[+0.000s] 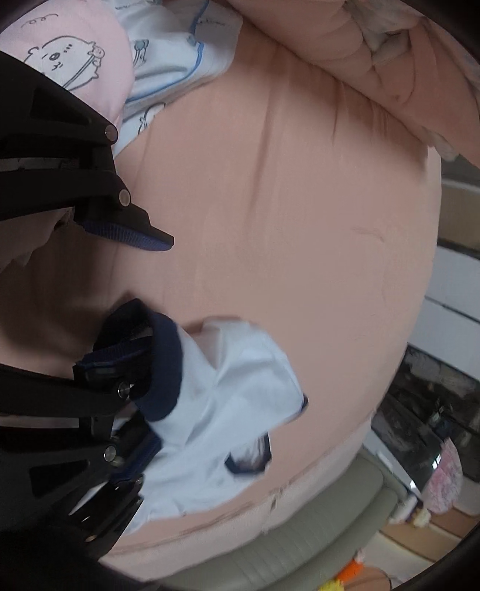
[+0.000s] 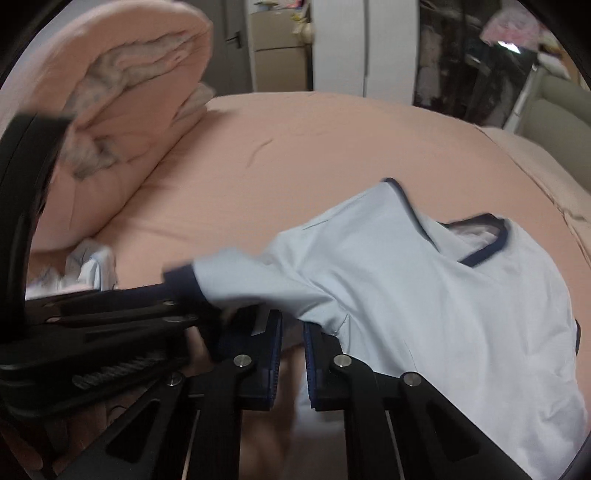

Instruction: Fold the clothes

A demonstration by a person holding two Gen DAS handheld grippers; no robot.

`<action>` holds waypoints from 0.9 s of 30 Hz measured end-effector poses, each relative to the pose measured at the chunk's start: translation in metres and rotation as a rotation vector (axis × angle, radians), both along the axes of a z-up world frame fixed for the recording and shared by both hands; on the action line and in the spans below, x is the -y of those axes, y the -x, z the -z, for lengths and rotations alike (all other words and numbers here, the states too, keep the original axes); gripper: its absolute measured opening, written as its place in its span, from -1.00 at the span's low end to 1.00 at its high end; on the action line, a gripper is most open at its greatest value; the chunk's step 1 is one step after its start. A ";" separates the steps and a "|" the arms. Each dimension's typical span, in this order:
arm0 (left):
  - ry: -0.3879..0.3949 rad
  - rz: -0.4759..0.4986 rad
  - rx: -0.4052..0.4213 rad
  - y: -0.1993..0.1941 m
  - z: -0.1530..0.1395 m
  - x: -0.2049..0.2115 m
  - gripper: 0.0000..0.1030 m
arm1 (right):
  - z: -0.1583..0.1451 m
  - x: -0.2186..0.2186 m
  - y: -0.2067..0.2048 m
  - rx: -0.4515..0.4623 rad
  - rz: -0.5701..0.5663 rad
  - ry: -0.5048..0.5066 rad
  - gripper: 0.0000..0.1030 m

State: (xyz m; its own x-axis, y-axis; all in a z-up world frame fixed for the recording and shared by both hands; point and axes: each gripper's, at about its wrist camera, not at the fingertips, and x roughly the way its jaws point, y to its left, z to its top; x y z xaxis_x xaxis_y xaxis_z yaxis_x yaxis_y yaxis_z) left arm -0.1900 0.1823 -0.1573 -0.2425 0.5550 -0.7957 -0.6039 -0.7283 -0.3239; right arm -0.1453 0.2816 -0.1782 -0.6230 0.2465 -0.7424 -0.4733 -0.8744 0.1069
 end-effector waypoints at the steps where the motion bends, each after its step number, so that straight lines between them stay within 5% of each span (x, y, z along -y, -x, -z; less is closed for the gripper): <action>1: 0.010 -0.007 -0.012 0.000 0.000 -0.001 -0.12 | -0.003 -0.005 -0.004 -0.024 0.014 0.019 -0.82; 7: 0.067 -0.077 -0.046 0.002 0.001 -0.016 -0.12 | -0.004 -0.015 -0.011 -0.077 0.031 0.097 -0.82; 10: 0.144 -0.057 -0.133 -0.008 0.001 -0.034 -0.13 | -0.004 -0.009 -0.010 -0.078 0.007 0.089 -0.82; 12: 0.185 -0.071 -0.171 -0.011 0.001 -0.042 -0.35 | -0.005 -0.006 -0.011 -0.097 -0.004 0.092 -0.82; 14: 0.174 -0.089 -0.156 -0.009 0.002 -0.040 -0.76 | -0.006 -0.005 -0.017 -0.105 -0.017 0.118 -0.82; 15: 0.162 -0.099 -0.140 -0.007 0.002 -0.038 -0.80 | -0.005 -0.004 -0.018 -0.107 -0.022 0.137 -0.80; 22: 0.000 -0.199 -0.022 0.012 -0.007 -0.006 -0.95 | -0.008 0.009 -0.027 -0.129 -0.089 0.209 -0.79; 27: -0.049 -0.209 -0.026 0.016 -0.020 0.011 -0.95 | -0.003 0.023 -0.022 -0.122 -0.172 0.268 -0.78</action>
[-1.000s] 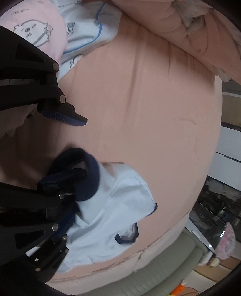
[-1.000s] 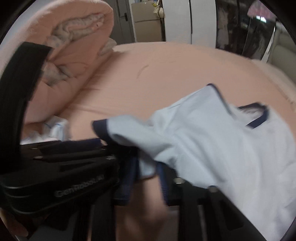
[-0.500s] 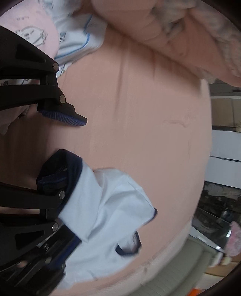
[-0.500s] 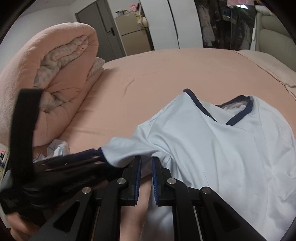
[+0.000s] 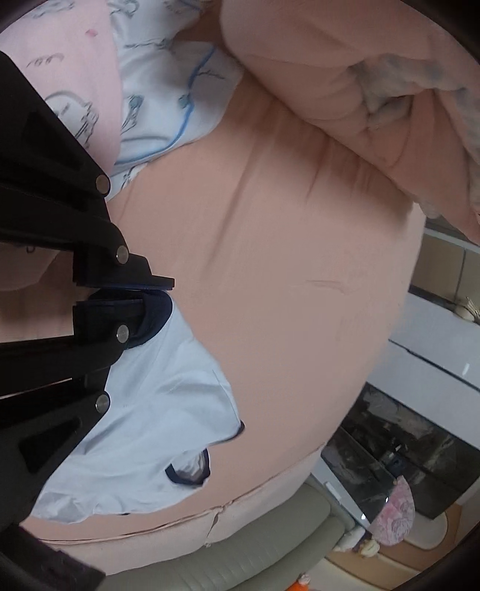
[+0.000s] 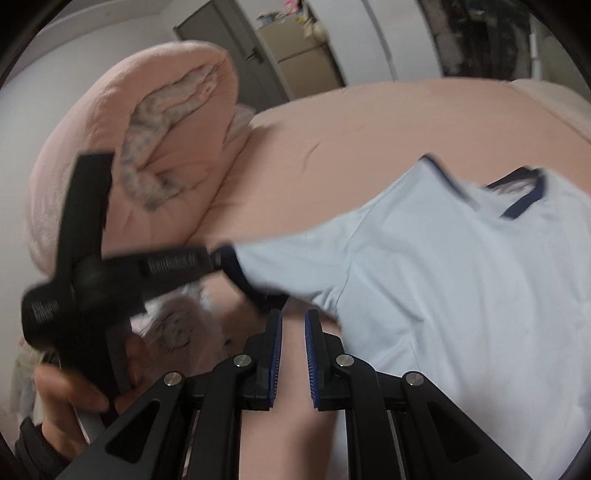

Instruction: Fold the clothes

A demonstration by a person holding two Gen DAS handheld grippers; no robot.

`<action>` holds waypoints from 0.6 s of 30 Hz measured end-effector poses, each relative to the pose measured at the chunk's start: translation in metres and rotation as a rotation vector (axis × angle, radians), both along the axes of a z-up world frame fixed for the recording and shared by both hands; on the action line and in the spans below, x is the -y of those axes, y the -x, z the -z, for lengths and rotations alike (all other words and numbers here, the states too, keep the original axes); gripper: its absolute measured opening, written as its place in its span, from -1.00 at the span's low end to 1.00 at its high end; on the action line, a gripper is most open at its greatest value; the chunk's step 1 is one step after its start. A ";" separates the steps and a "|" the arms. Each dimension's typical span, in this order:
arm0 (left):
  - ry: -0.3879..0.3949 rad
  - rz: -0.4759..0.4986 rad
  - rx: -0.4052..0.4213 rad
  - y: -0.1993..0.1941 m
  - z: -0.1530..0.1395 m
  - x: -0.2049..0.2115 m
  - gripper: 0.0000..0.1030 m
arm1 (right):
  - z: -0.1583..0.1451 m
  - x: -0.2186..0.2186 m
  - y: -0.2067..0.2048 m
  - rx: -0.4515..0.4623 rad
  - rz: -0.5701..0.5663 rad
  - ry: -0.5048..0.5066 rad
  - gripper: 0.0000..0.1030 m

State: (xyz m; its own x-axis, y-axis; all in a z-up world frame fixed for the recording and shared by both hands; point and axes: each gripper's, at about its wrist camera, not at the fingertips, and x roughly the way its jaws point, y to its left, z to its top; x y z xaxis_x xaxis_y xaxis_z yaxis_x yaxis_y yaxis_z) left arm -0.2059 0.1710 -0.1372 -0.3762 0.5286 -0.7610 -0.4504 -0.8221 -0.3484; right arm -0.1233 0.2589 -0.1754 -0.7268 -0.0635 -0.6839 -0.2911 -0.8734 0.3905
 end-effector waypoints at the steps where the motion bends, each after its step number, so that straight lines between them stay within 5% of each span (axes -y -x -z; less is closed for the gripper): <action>1: -0.009 0.004 0.012 0.004 0.002 0.001 -0.95 | 0.001 0.004 0.002 -0.001 -0.005 0.001 -0.78; 18: -0.067 0.168 0.086 -0.012 -0.008 -0.012 -0.95 | 0.006 0.010 0.053 -0.015 0.053 0.047 -0.64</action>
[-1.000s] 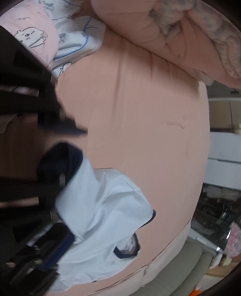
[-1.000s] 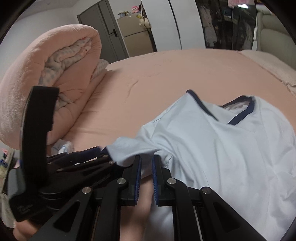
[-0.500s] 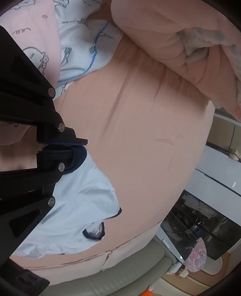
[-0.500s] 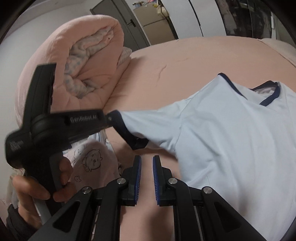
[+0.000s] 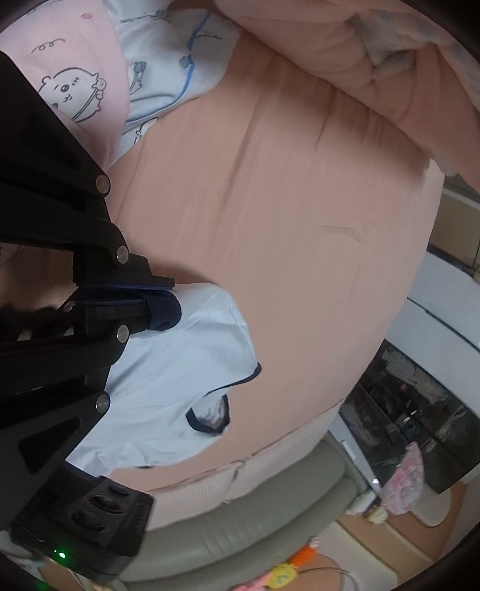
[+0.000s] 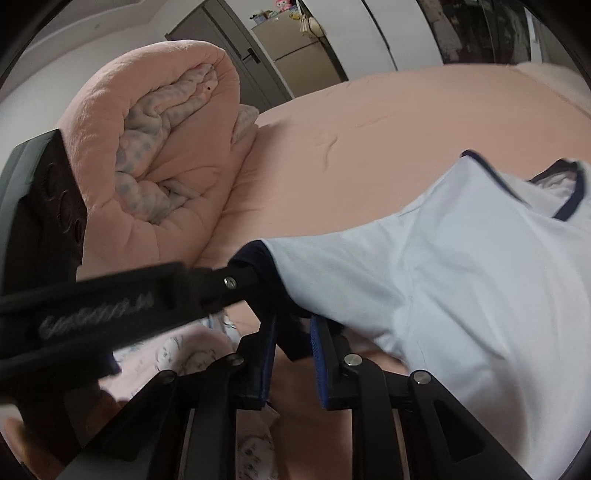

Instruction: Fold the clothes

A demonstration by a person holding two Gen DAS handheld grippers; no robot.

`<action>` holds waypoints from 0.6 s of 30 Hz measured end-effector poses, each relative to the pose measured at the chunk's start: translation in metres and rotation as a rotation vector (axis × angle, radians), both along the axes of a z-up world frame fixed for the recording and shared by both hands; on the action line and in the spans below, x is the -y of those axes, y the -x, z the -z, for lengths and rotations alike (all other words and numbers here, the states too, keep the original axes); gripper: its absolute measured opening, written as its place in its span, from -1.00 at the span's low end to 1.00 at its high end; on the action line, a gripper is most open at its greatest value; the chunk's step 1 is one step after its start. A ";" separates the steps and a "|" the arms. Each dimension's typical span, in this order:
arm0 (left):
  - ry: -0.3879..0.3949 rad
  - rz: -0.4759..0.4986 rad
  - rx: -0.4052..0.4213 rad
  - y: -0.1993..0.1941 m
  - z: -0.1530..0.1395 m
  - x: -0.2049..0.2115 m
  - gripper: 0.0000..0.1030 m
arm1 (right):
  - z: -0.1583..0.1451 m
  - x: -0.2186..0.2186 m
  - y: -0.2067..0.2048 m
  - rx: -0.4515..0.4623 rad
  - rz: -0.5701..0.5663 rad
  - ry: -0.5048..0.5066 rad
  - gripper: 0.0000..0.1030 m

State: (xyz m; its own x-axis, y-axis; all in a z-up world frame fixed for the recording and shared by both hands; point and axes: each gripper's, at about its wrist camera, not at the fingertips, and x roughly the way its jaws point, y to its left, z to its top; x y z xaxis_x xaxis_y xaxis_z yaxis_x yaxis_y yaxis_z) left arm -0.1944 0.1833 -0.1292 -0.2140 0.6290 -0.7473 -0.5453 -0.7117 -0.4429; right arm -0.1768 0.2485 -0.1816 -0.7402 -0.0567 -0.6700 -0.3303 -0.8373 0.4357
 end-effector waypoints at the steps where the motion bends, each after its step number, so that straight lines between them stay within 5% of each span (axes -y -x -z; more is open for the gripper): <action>1: 0.006 0.007 -0.001 0.000 0.000 -0.002 -0.95 | 0.001 0.002 0.004 0.016 -0.003 -0.026 -0.64; 5: 0.020 -0.008 -0.007 0.005 0.002 0.001 -0.95 | 0.005 0.007 0.015 0.098 -0.011 -0.117 -0.68; 7: 0.019 -0.024 -0.003 0.009 0.004 0.004 -0.95 | 0.004 0.010 0.015 0.102 -0.031 -0.145 -0.93; 18: 0.039 -0.074 -0.002 0.012 0.007 0.037 -0.94 | -0.022 0.065 0.017 0.000 -0.230 -0.151 -0.99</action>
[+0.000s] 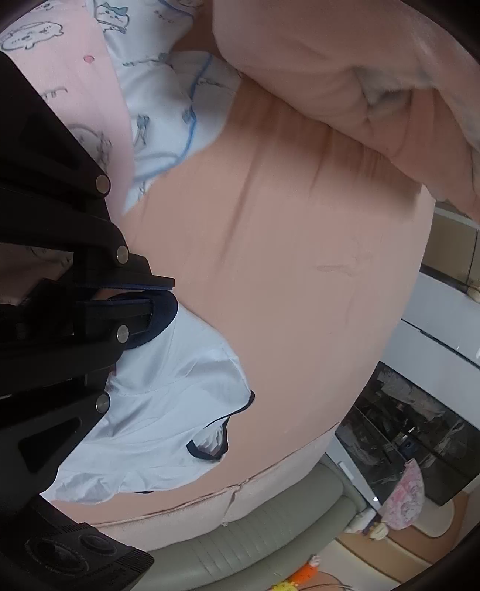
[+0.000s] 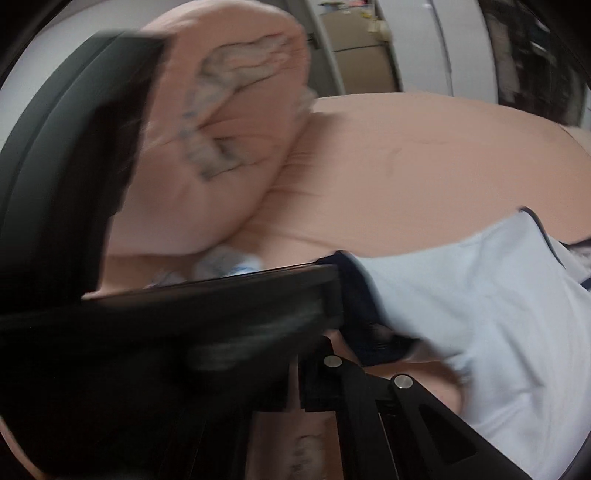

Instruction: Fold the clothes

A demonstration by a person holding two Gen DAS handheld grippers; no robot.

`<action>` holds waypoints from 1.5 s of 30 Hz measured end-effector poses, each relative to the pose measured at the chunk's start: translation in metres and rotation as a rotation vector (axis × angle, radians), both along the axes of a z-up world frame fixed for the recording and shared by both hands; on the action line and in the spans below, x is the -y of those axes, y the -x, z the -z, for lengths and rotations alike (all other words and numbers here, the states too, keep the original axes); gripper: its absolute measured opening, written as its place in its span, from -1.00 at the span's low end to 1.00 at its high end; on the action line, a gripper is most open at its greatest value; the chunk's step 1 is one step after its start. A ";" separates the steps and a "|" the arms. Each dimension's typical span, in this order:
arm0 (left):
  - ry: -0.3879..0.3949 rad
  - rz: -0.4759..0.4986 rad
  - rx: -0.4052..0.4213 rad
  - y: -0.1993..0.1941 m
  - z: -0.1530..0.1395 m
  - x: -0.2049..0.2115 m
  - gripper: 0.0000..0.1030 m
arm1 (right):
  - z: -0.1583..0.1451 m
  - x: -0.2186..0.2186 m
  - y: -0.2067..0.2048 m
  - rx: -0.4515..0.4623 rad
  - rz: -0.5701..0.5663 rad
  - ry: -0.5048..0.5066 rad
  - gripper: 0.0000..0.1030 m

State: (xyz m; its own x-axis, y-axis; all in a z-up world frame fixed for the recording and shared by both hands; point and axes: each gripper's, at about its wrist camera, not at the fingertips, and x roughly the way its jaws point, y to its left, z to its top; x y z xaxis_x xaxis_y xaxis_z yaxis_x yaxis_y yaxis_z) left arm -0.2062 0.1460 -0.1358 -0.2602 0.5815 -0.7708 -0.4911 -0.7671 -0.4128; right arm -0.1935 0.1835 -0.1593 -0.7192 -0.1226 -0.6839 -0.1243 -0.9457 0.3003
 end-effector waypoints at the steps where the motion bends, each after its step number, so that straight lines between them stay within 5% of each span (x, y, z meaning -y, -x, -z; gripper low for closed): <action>1: 0.004 -0.007 0.005 0.001 0.001 0.004 -0.94 | -0.001 0.004 0.000 -0.004 -0.018 0.004 -0.99; 5: 0.036 -0.012 0.021 0.004 0.006 0.006 -0.93 | 0.000 0.018 -0.002 0.025 -0.076 -0.045 -0.99; 8: 0.013 0.001 0.113 0.009 0.007 0.009 -0.91 | 0.008 0.014 -0.004 0.100 -0.111 -0.013 -0.98; 11: 0.002 -0.025 0.144 0.009 -0.001 0.020 -0.83 | 0.015 -0.004 -0.010 0.190 -0.121 0.090 -0.41; 13: -0.005 -0.037 0.125 0.006 -0.010 0.028 -0.73 | 0.014 -0.033 -0.027 0.166 -0.079 0.232 0.23; 16: -0.034 -0.065 0.108 -0.002 -0.023 0.041 -0.09 | 0.011 -0.081 -0.058 0.086 0.053 0.417 0.30; 17: -0.052 -0.078 0.103 -0.005 -0.025 0.044 0.44 | 0.010 -0.097 -0.069 0.059 0.098 0.478 0.30; 18: -0.070 -0.079 0.096 -0.010 -0.027 0.047 0.72 | 0.009 -0.113 -0.079 0.031 0.144 0.538 0.30; 23: -0.135 -0.041 0.048 -0.037 -0.024 0.043 0.71 | 0.027 -0.151 -0.112 -0.022 0.278 0.669 0.31; 27: -0.288 -0.027 0.140 -0.041 -0.011 0.033 0.71 | 0.051 -0.160 -0.118 -0.047 0.311 0.878 0.31; 30: -0.387 -0.037 0.212 -0.042 0.000 0.027 0.70 | 0.048 -0.156 -0.111 -0.051 0.290 0.868 0.31; 32: -0.390 -0.051 0.251 -0.038 0.009 0.021 0.60 | 0.047 -0.151 -0.104 -0.052 0.268 0.865 0.31; 35: -0.364 -0.071 0.272 -0.034 0.020 0.016 0.18 | 0.057 -0.147 -0.095 -0.023 0.233 0.921 0.31; 41: -0.344 -0.092 0.276 -0.028 0.032 0.006 0.18 | 0.081 -0.138 -0.090 -0.038 0.262 1.125 0.17; 45: -0.289 -0.081 0.241 -0.029 0.029 0.002 0.18 | 0.090 -0.131 -0.089 0.001 0.323 1.144 0.04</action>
